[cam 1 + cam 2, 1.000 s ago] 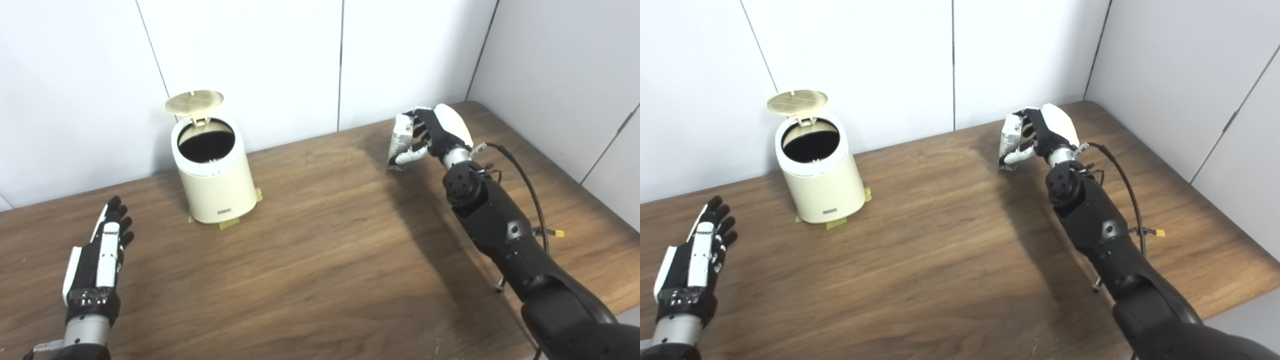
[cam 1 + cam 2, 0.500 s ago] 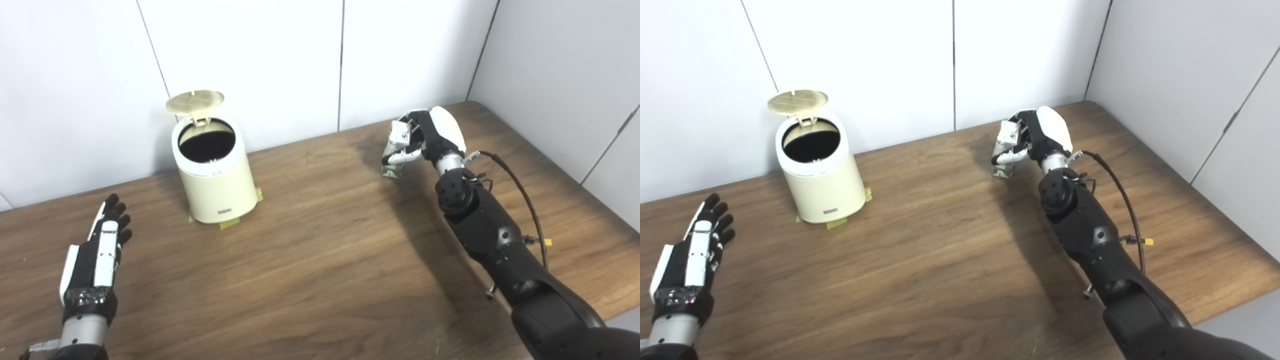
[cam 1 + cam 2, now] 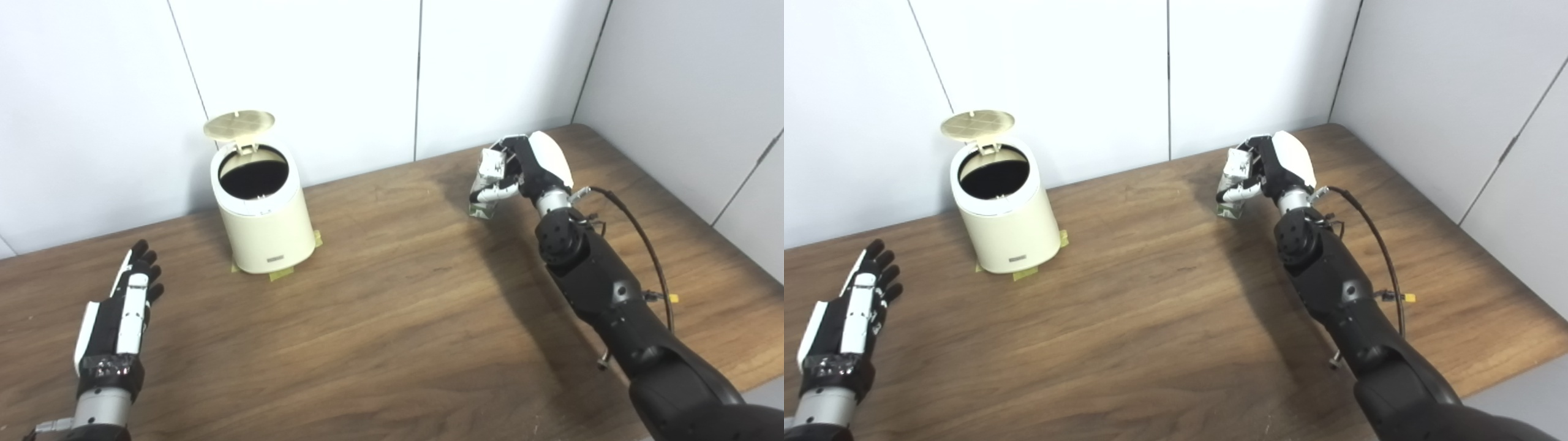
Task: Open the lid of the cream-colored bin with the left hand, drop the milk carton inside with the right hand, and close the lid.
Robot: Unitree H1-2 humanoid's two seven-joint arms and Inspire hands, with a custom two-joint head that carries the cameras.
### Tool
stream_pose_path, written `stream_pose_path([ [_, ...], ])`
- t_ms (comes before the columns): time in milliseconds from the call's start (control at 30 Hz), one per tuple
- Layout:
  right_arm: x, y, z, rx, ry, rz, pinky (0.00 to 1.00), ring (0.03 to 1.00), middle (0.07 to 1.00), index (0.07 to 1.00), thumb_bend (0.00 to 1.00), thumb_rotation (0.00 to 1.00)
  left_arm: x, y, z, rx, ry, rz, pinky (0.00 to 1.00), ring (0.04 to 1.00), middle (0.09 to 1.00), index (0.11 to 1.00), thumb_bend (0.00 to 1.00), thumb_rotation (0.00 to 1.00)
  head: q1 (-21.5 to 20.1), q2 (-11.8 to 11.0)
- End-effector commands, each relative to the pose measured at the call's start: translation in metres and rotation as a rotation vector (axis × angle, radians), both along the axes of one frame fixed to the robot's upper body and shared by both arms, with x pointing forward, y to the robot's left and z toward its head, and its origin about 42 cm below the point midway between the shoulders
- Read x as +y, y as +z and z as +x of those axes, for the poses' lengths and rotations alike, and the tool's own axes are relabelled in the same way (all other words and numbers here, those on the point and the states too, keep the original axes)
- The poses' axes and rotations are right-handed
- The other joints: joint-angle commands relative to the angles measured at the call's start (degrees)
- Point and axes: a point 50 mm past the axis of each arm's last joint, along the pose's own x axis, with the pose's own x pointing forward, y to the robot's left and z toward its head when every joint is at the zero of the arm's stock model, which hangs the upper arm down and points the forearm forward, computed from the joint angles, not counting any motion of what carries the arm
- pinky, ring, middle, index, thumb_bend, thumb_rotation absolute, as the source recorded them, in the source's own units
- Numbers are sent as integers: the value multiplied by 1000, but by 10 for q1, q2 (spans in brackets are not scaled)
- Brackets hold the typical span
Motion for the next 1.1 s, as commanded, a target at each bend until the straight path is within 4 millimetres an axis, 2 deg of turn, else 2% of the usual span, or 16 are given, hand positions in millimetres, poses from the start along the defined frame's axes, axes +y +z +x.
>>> stream_pose_path([
  [0,2,40,6,-146,33,-28,463,446,510,474,519,0,-3,18,5,-72,-5,-4,953,969,975,995,406,967,1,1],
  [267,44,77,-12,-267,171,-79,424,422,500,506,518,0,-9,17,3,-69,-5,4,940,953,968,991,405,954,21,3],
  [400,68,93,-18,-312,242,-87,415,416,501,507,518,0,-12,15,3,-74,-9,15,949,958,973,998,390,986,44,6],
  [533,93,109,-23,-357,313,-58,416,424,491,503,520,0,-16,12,0,-66,3,13,922,943,960,985,442,979,70,7],
  [633,107,118,-23,-379,360,-58,393,417,492,506,520,0,-19,11,-2,-65,0,20,917,943,959,984,455,979,94,8],
  [800,146,138,-26,-437,460,-40,407,417,475,506,521,0,-25,10,-4,-52,7,35,910,948,955,972,477,978,134,9],
  [933,175,147,-23,-458,524,-23,373,409,479,511,519,0,-30,9,-5,-51,9,29,923,953,956,967,485,979,155,9],
  [1067,200,156,-15,-467,608,-33,373,407,484,517,518,0,-36,5,-7,-48,10,27,944,952,956,962,532,974,191,7],
])
